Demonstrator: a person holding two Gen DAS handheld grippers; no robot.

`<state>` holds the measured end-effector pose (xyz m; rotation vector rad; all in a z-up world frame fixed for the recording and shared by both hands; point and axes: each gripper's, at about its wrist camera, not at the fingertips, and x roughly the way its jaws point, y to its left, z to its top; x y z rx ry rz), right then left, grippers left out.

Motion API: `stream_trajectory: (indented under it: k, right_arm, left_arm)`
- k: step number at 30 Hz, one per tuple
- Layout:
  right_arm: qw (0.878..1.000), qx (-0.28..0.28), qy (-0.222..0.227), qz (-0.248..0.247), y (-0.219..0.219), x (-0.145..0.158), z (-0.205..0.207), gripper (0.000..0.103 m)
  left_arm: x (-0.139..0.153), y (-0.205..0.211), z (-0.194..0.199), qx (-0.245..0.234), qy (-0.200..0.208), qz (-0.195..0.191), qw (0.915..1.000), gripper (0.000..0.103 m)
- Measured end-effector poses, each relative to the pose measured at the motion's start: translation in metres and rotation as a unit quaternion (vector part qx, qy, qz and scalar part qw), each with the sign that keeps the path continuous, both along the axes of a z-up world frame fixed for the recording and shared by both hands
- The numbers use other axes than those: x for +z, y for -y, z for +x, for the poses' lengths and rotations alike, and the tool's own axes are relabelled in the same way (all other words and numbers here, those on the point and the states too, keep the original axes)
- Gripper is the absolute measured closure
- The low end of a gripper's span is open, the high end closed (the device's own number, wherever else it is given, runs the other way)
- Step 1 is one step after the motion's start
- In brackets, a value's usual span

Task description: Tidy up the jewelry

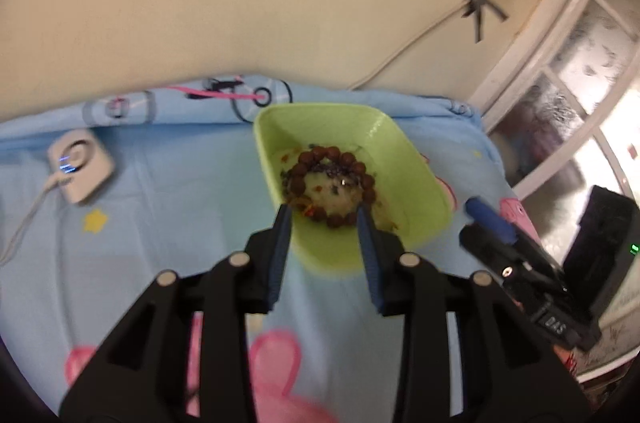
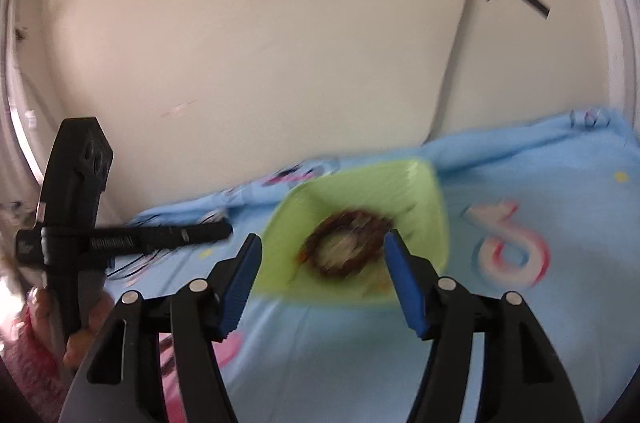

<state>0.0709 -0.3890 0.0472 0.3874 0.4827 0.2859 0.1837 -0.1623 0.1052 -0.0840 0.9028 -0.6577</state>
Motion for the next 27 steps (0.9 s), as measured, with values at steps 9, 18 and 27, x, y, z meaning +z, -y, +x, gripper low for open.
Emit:
stream_trajectory:
  k: [9, 18, 27]
  right_arm:
    - [0.974, 0.204, -0.097, -0.025, -0.076, -0.042, -0.086, 0.084]
    - [0.969, 0.157, -0.11, -0.156, -0.111, -0.058, -0.104, 0.103]
    - [0.976, 0.079, -0.116, -0.164, -0.082, -0.061, -0.118, 0.103]
  left_arm:
    - [-0.036, -0.091, -0.118, -0.027, -0.026, -0.009, 0.9993, 0.061]
    - [-0.079, -0.116, -0.159, -0.008, -0.062, -0.001, 0.998, 0.061]
    - [-0.085, -0.093, -0.18, -0.015, 0.003, 0.098, 0.9951, 0.061]
